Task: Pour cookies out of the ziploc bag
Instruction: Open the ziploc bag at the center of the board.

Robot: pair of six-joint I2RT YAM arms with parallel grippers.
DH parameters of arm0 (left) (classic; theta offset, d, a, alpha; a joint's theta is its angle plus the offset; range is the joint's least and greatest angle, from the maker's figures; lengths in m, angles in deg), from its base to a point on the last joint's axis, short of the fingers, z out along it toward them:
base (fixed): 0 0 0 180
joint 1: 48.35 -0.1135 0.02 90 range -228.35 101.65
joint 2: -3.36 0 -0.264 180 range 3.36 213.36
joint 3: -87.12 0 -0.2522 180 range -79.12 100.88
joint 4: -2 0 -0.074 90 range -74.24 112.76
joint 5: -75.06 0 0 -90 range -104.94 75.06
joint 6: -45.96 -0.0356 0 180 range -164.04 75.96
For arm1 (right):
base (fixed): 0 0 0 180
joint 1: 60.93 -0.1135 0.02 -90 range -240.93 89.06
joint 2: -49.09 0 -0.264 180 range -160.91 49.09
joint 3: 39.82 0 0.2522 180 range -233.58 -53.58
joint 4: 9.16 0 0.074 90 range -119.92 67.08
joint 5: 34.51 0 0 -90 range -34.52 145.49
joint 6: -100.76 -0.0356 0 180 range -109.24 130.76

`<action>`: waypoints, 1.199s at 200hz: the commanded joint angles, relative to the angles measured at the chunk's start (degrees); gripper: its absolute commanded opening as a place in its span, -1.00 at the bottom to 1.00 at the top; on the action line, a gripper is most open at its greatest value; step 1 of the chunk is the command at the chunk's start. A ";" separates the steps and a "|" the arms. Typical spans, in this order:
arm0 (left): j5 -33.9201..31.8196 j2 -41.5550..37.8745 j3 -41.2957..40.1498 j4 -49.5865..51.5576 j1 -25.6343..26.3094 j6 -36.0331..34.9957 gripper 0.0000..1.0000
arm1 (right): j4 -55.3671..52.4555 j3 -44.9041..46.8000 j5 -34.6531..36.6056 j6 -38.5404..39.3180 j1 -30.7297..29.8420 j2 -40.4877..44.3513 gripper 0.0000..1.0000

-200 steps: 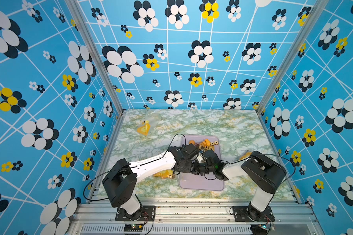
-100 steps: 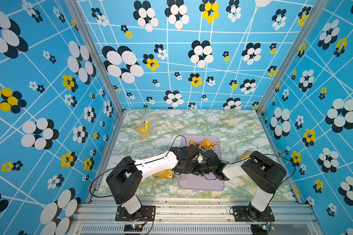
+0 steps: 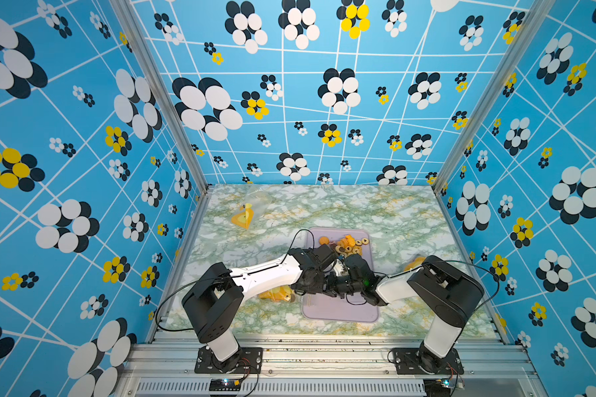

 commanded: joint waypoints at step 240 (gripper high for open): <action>1.42 -6.12 -1.70 0.45 -1.67 0.66 -1.00 | -15.27 -4.22 8.86 6.83 -0.68 2.71 -1.00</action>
